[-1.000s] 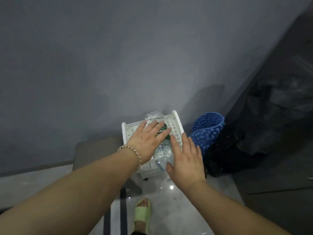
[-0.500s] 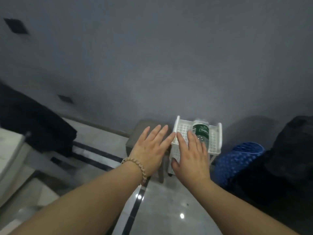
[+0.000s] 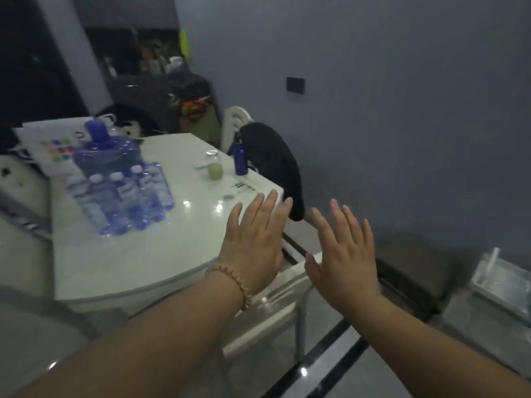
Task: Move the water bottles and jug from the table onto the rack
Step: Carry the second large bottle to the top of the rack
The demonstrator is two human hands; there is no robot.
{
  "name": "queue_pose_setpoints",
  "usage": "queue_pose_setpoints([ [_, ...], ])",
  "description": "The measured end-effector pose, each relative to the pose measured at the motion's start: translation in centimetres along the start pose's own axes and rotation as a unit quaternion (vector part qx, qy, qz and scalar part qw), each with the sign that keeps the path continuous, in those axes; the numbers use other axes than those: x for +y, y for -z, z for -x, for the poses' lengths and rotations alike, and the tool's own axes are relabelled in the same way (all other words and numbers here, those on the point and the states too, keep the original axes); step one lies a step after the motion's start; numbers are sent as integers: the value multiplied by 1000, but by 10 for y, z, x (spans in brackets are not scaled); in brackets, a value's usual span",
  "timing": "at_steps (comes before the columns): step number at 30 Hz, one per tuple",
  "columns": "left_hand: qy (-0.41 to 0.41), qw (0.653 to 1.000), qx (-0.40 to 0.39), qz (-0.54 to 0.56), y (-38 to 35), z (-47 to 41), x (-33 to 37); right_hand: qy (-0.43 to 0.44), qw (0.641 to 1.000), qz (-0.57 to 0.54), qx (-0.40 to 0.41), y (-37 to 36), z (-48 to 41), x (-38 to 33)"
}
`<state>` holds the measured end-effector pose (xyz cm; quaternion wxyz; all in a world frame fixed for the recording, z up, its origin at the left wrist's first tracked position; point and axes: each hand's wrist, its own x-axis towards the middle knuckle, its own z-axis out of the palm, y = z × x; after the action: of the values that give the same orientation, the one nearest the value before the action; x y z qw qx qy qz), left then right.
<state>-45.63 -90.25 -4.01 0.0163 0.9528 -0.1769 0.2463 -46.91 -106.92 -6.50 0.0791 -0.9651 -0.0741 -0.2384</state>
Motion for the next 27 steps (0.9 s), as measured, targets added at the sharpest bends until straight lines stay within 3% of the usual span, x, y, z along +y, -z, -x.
queue_pose_setpoints([
  [4,78,995,-18,-58,61,89,-129,41,998,-47,-9,-4,-2,-156],
  [10,159,983,-14,-89,104,166,-255,126,989,-68,-28,-23,-12,-312],
  [20,203,970,-39,-130,93,204,-424,194,973,-117,-45,-88,-70,-473],
  [27,193,969,-53,-142,68,159,-544,160,977,-131,-56,-151,-152,-551],
])
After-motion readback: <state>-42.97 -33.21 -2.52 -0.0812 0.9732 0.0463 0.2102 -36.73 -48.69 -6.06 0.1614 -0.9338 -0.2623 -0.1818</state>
